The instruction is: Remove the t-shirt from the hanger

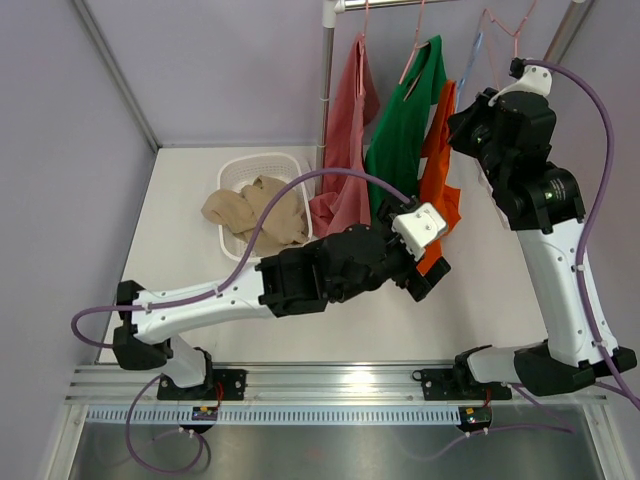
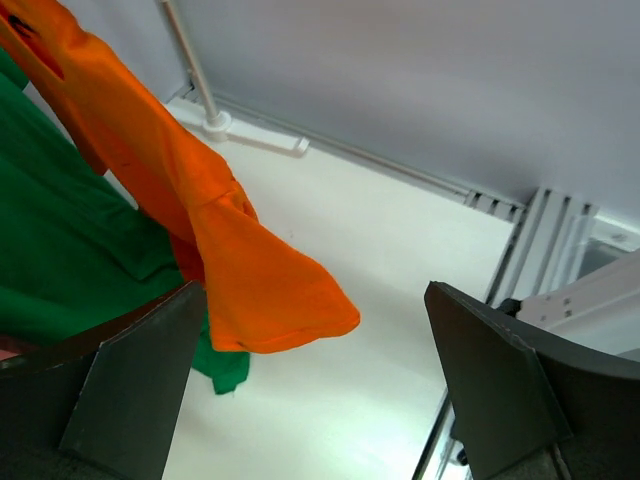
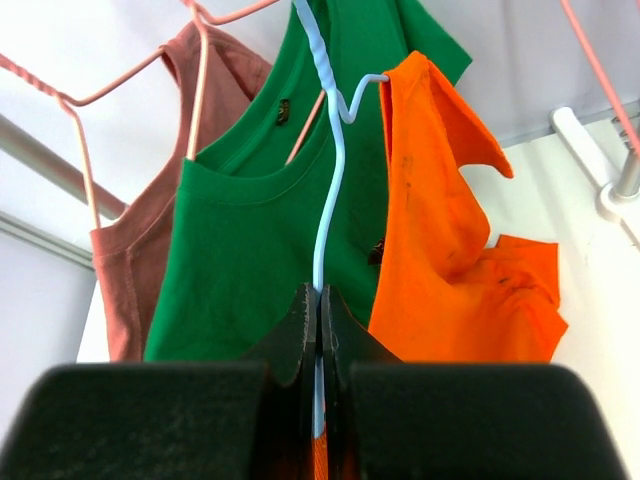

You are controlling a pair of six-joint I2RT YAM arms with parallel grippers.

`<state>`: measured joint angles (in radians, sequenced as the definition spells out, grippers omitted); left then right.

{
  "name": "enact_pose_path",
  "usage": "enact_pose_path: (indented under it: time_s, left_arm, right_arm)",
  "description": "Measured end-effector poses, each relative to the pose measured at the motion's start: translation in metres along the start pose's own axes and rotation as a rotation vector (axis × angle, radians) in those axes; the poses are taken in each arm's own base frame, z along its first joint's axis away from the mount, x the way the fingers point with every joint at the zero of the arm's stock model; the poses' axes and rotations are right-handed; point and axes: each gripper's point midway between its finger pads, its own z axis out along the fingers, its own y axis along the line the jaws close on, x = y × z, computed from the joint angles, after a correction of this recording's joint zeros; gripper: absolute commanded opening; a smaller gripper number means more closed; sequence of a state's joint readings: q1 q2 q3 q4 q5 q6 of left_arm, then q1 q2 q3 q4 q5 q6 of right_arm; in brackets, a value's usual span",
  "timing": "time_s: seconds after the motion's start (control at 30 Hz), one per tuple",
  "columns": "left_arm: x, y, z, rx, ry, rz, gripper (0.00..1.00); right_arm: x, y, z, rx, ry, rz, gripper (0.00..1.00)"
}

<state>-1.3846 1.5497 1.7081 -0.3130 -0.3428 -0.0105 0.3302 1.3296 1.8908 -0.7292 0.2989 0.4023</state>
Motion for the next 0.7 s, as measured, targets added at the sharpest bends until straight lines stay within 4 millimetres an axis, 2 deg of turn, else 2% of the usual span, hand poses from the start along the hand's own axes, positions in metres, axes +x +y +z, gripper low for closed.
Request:
enact_pose_path:
  time_s: [0.17, 0.27, 0.47, 0.57, 0.6, 0.67, 0.7]
  left_arm:
    - [0.024, 0.008, 0.014, -0.055, 0.038, 0.059, 0.99]
    - [0.029, 0.016, 0.021, -0.090, 0.046, 0.073, 0.94]
    - [0.040, 0.034, 0.038, -0.175, 0.060, 0.083, 0.93]
    - [0.046, 0.039, 0.050, -0.207, 0.074, 0.097, 0.71]
    - [0.048, 0.040, 0.054, -0.214, 0.079, 0.101, 0.52]
    - [0.049, 0.040, 0.060, -0.221, 0.081, 0.113, 0.33]
    - [0.048, 0.040, 0.063, -0.222, 0.081, 0.117, 0.16]
  right_arm:
    - [-0.004, 0.010, -0.006, -0.023, -0.003, 0.017, 0.00]
    - [-0.010, 0.013, -0.010, -0.032, -0.015, 0.026, 0.00]
    - [-0.014, 0.016, -0.015, -0.043, -0.024, 0.039, 0.00]
    - [-0.015, 0.017, -0.017, -0.048, -0.026, 0.042, 0.00]
    - [-0.015, 0.017, -0.017, -0.049, -0.027, 0.043, 0.00]
    - [-0.016, 0.017, -0.018, -0.050, -0.028, 0.045, 0.00]
    - [-0.016, 0.017, -0.018, -0.050, -0.028, 0.046, 0.00]
